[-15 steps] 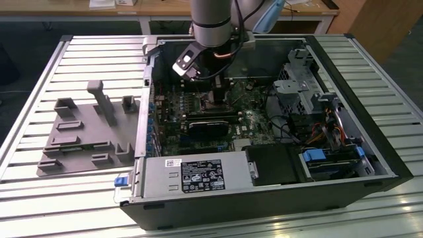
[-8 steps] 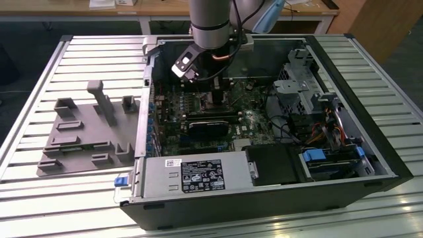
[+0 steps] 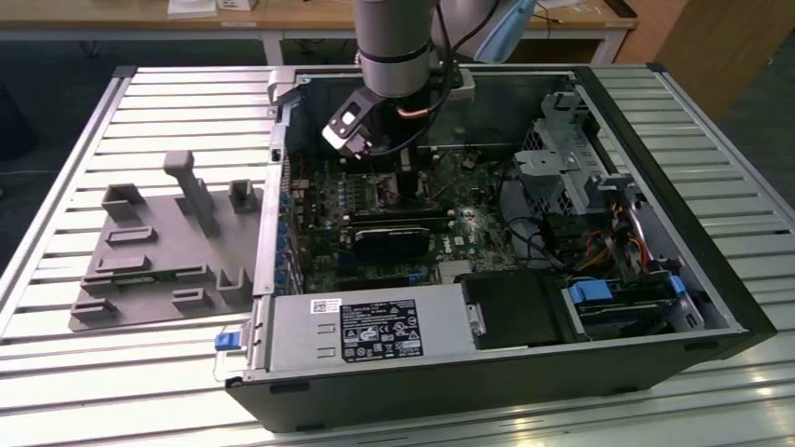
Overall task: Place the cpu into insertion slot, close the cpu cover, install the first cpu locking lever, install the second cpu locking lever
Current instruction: 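Place the cpu into insertion slot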
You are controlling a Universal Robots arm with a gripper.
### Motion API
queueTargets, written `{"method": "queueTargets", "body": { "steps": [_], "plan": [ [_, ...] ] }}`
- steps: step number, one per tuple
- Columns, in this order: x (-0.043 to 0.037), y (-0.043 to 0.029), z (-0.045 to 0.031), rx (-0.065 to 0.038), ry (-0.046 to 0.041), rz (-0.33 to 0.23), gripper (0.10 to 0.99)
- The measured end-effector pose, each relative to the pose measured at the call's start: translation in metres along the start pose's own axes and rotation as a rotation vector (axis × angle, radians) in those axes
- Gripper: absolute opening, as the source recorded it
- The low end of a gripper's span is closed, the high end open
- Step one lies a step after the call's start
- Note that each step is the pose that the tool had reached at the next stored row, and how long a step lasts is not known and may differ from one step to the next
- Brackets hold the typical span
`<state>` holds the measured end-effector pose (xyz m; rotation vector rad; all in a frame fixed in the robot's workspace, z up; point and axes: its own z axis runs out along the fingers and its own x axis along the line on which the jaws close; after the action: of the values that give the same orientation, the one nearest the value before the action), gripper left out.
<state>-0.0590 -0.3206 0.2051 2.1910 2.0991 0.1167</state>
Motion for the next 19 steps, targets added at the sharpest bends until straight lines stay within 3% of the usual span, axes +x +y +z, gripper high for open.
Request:
{"method": "queueTargets", "body": {
  "steps": [11,19],
  "plan": [
    [0.0012,-0.0037,0.0082,0.0,0.0024,0.0,0.537],
    [0.0014,-0.0041,0.0097,0.0,0.0123,-0.001,0.537]
  ]
}}
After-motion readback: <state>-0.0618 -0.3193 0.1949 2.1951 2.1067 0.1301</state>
